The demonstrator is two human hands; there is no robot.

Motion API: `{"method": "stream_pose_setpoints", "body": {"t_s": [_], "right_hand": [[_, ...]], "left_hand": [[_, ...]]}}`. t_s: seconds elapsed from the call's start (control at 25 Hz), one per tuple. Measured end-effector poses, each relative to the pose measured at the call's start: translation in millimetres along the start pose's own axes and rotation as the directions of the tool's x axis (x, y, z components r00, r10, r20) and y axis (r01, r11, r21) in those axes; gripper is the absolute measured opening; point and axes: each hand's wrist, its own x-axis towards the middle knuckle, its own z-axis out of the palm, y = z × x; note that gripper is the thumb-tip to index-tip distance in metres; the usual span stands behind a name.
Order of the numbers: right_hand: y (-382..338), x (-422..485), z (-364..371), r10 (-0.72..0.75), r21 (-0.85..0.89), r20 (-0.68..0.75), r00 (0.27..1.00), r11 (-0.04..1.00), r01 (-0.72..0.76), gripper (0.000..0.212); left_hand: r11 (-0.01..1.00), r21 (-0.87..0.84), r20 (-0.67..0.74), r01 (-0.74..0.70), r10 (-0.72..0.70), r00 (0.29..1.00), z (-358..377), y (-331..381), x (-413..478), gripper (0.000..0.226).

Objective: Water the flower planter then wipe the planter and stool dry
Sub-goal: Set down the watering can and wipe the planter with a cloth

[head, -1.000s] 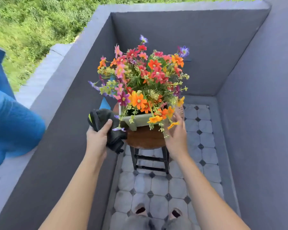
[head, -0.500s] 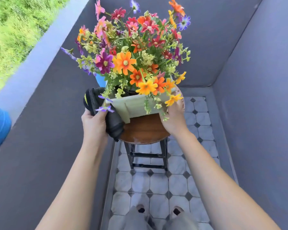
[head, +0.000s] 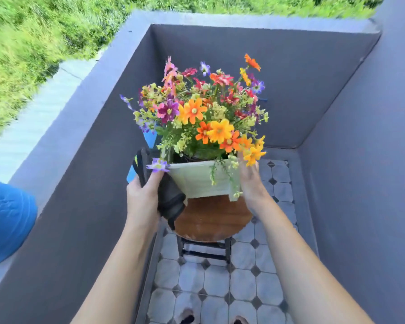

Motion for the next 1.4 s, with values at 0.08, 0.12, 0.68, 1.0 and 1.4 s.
{"method": "stream_pose_setpoints", "body": {"t_s": [0.08, 0.12, 0.68, 1.0, 1.4], "right_hand": [[-10, 8, 0, 0.059, 0.048, -0.004, 0.998, 0.997, -0.058, 0.056], [-13, 10, 1, 0.078, 0.077, 0.014, 0.997, 0.994, -0.079, 0.053], [-30, 25, -13, -0.013, -0.282, -0.011, 1.000, 0.959, 0.009, 0.013], [-32, 26, -18, 0.113, -0.107, 0.094, 0.989, 0.989, -0.103, 0.071], [-33, 37, -29, 0.139, -0.038, 0.220, 0.965, 0.990, -0.134, 0.034]], "left_hand": [[0.999, -0.035, 0.007, -0.029, 0.029, 1.000, 6, -1, -2, 0.014], [0.996, -0.088, 0.015, -0.031, 0.032, 0.999, 7, -2, -1, 0.020], [0.507, 0.699, 0.005, -0.505, 0.702, 0.712, 41, -69, 3, 0.054], [0.334, 0.832, 0.040, -0.443, 0.760, 0.648, 61, -59, -5, 0.046], [0.085, 0.824, 0.227, -0.560, 0.856, 0.464, 57, -65, 3, 0.056]]}}
